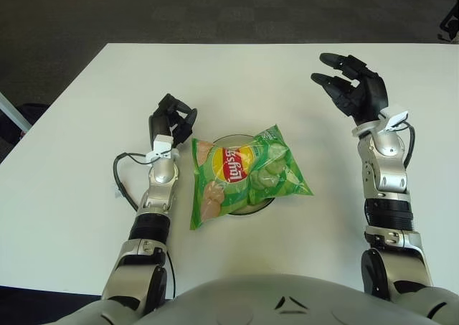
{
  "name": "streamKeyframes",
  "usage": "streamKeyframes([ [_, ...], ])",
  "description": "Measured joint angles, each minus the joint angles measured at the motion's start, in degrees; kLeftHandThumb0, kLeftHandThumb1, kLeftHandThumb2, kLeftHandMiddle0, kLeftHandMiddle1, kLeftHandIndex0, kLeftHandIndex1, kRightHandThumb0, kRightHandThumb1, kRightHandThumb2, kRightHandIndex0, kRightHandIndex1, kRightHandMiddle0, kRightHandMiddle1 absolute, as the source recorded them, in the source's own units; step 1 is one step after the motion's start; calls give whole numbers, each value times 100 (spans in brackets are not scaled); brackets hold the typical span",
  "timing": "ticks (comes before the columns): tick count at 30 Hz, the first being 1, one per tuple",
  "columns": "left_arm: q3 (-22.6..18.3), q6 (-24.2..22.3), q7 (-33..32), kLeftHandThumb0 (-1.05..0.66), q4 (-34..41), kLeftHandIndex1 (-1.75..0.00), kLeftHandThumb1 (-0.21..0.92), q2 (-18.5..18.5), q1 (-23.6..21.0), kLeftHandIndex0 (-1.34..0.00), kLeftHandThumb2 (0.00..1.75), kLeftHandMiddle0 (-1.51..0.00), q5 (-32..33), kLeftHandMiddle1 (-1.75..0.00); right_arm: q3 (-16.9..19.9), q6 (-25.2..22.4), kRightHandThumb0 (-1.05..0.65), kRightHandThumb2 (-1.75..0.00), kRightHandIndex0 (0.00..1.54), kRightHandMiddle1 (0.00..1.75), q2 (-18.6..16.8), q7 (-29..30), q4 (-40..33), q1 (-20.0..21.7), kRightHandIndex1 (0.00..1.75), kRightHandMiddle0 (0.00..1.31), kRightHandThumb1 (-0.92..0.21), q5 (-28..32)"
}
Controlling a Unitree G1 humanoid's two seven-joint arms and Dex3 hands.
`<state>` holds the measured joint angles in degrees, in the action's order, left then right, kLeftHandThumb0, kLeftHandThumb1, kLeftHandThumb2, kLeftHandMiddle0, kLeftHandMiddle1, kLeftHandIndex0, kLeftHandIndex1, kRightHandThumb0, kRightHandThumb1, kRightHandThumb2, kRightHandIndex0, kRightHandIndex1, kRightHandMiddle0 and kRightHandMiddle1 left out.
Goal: Put the snack into the plate.
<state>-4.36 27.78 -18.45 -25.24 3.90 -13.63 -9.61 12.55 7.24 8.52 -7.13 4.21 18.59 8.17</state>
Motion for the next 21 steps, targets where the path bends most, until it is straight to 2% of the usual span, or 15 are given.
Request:
streamKeyframes([
  [3,1,33,17,-26,-24,-175,92,18,-14,-75,27,-96,6,-175,73,-17,-36,-26,106,136,-127,35,14,-62,8,48,-92,209],
  [5,0,45,28,-26,-37,-175,92,28,-20,-75,27,-96,12,-175,94,-6,-36,-26,108,140,-207,60,26,-130,9,48,-92,252],
  [13,0,106,66,-26,-61,-175,92,46,-33,-75,28,-96,22,-175,88,139,-36,-26,110,145,-451,185,220,-434,12,47,-92,223],
  [14,0,110,70,-26,-61,-175,92,47,-33,-75,28,-97,22,-175,88,135,-23,-23,95,146,-463,216,224,-455,45,46,-92,212],
  [15,0,113,76,-26,-62,-175,92,47,-33,-75,28,-97,22,-175,90,119,-15,-21,85,147,-469,252,223,-470,67,44,-92,206],
  [18,0,124,94,-26,-62,-175,92,48,-33,-75,28,-97,22,-175,103,66,-5,-18,73,141,-461,321,221,-476,101,43,-92,200],
  [21,0,130,101,-26,-59,-175,92,48,-32,-75,28,-97,21,-175,100,46,-2,-17,69,135,-443,352,215,-476,116,43,-92,196],
])
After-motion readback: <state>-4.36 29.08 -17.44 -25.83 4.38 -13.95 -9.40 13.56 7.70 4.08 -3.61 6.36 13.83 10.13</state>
